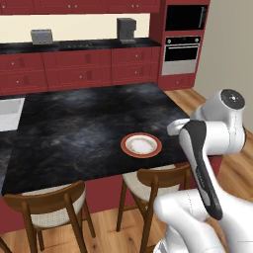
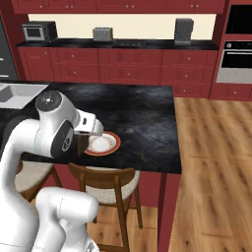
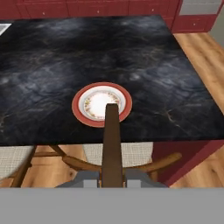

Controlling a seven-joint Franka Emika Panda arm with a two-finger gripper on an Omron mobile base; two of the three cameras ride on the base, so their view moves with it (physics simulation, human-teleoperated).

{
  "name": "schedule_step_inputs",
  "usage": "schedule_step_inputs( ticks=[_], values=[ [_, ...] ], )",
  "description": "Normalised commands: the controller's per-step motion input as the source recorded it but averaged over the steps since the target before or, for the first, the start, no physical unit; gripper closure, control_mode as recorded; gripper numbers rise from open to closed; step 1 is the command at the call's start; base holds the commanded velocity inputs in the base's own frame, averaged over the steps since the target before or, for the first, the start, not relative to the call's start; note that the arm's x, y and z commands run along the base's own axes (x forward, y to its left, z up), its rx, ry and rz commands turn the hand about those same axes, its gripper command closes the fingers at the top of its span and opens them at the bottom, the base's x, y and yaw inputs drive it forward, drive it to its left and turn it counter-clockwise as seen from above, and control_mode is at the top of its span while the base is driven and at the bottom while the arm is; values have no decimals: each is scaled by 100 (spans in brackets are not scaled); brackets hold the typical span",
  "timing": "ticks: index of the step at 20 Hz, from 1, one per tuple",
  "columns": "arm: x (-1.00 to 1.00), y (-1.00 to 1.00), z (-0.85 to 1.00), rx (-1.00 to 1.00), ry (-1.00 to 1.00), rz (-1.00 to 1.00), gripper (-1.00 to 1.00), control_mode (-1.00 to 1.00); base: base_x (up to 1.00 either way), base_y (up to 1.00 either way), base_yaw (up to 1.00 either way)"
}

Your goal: Start the toaster. Once the lever pops up, take the bread to the plate on the dining counter.

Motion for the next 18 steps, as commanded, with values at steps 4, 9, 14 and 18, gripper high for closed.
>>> schedule_step_inputs(
  ticks=[4,9,14,18],
  values=[
    [93,5,-15,1,0,11,100,-100,0,0,0],
    [77,19,-26,0,0,7,100,-100,0,0,0],
    [44,28,-38,0,0,7,100,-100,0,0,0],
    [31,25,-37,0,0,7,100,-100,0,0,0]
  ],
)
